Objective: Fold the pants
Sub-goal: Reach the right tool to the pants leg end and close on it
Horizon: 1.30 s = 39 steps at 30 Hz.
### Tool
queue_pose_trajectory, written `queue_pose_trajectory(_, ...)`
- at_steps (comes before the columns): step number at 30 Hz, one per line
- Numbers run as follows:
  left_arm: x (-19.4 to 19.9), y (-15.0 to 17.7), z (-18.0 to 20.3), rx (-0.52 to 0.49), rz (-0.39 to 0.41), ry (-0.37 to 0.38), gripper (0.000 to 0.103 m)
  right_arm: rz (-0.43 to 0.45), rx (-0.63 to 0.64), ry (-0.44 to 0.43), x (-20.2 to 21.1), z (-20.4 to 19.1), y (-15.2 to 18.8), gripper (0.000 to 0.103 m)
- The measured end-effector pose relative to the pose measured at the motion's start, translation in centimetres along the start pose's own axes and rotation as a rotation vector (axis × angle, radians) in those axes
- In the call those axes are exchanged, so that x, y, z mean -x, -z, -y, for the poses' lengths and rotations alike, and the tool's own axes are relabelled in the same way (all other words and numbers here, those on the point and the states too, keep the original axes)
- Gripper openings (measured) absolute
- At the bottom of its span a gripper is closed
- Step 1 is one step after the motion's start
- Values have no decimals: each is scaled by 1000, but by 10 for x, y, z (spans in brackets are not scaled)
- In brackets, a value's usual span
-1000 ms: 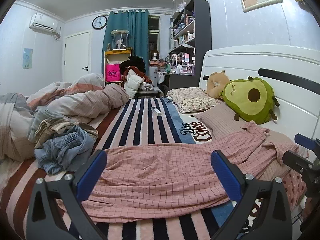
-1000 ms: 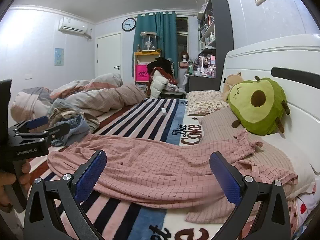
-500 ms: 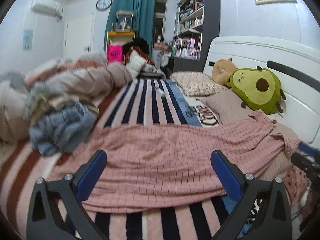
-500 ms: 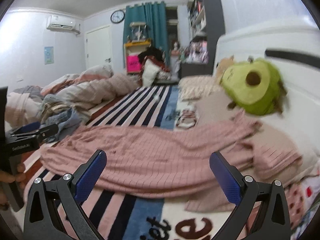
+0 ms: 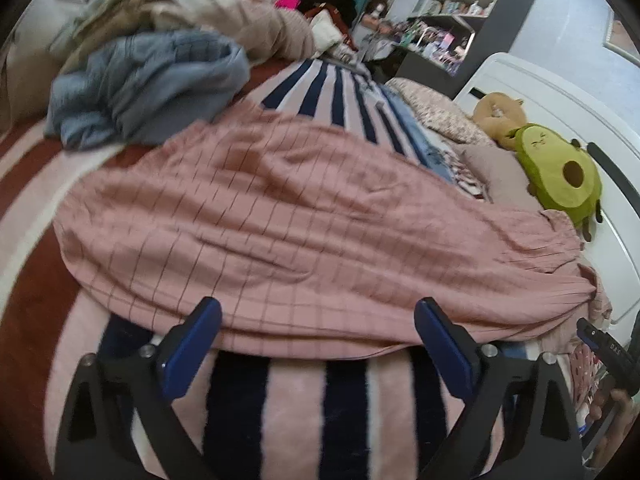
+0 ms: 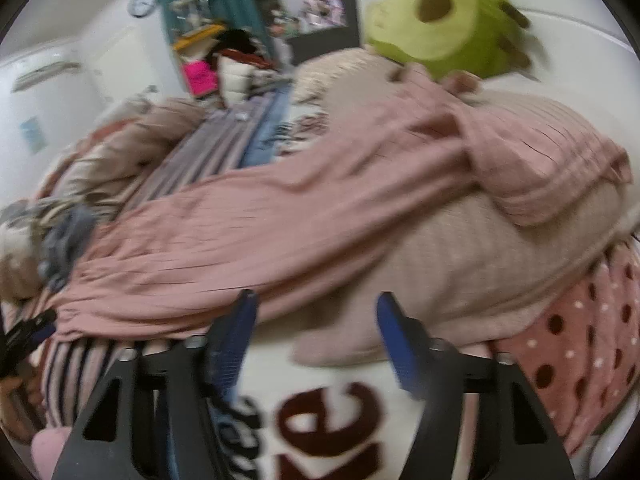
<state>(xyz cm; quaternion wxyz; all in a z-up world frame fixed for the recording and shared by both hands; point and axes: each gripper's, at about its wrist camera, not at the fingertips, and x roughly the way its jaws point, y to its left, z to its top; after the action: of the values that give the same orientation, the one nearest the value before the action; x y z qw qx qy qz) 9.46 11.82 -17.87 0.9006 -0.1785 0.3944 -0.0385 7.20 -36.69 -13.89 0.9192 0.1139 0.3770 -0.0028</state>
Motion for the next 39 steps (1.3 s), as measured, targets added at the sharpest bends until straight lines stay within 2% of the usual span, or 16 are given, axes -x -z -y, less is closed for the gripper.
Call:
queue_pose_trajectory(3, -12, 4, -8, 14, -22, 4, 93, 8, -25, 42, -6, 17, -6, 39)
queue_pose_trajectory(5, -19, 5, -10, 23, -31, 2, 88, 22, -24, 74, -9, 23, -12, 30)
queue_pose_trajectory(9, -24, 3, -9, 20, -28, -3, 87, 69, 18, 158, -11, 28, -28, 11)
queue_pose_trajectory(11, -27, 0, -9, 18, -25, -8, 87, 94, 32, 200, -10, 28, -35, 11)
queue_pose_trajectory(13, -27, 0, -9, 16, -24, -13, 87, 112, 49, 248, -13, 25, -41, 26)
queue_pose_trajectory(15, -27, 1, -8, 9, -23, -16, 87, 123, 63, 281, -17, 24, -46, 37)
queue_pose_trajectory(21, -24, 1, -10, 5, -22, -14, 87, 162, 46, 325, -31, 25, -61, 55)
queue_pose_trajectory(24, -22, 2, -12, 5, -21, -17, 87, 179, 23, 313, -38, 24, -68, 58)
queue_pose_trajectory(26, -22, 1, -12, 4, -20, -17, 87, 190, 28, 303, -41, 23, -72, 49)
queue_pose_trajectory(27, -22, 1, -12, 2, -21, -18, 87, 196, 37, 299, -41, 22, -74, 21)
queue_pose_trajectory(28, -21, 2, -13, 1, -21, -19, 87, 196, 44, 290, -40, 21, -77, 6)
queue_pose_trajectory(34, -14, 2, -15, 0, -14, -21, 87, 212, 78, 262, -10, 21, -90, 4)
queue_pose_trajectory(39, -3, 0, -16, 0, 2, -28, 87, 145, 135, 217, 29, 19, -94, 4)
